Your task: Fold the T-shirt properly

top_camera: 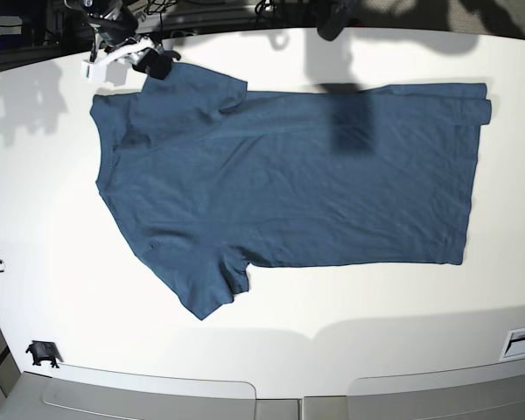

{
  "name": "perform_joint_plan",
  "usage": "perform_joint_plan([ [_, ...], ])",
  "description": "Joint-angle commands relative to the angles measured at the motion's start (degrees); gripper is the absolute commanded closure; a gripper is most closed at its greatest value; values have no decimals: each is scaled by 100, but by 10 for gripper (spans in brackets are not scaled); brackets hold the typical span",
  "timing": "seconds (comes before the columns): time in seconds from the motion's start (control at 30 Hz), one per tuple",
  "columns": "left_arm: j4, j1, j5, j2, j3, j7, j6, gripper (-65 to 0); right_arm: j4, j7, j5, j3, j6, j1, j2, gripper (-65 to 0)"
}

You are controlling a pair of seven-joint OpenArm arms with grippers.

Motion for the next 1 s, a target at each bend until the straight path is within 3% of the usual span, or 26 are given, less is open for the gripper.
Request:
perform_joint_plan([
  [0.0, 83, 28, -118, -129, -79, -136, -39, -168, 31, -76, -24, 17, -15, -50, 28, -252],
  [0.1, 83, 31, -118, -127, -79, -136, -39, -168, 31, -81, -22, 17, -15, -50, 28, -218],
  [0.3, 83, 31, -118, -127, -79, -133, -39, -168, 31, -68, 317, 17, -13, -48, 28, -1],
  [0.73, 83, 31, -118, -129, -79, -133, -39, -168, 59, -109, 1012, 17, 597, 975, 26, 0],
  [0.87, 83, 31, -118, -129, -79, -136, -39, -168, 59, -85, 901, 17, 619, 1567, 28, 0],
  [0.97, 83, 31, -118, -129, -79, -138, -39, -168, 59, 50, 446, 13, 619, 2070, 31, 0],
])
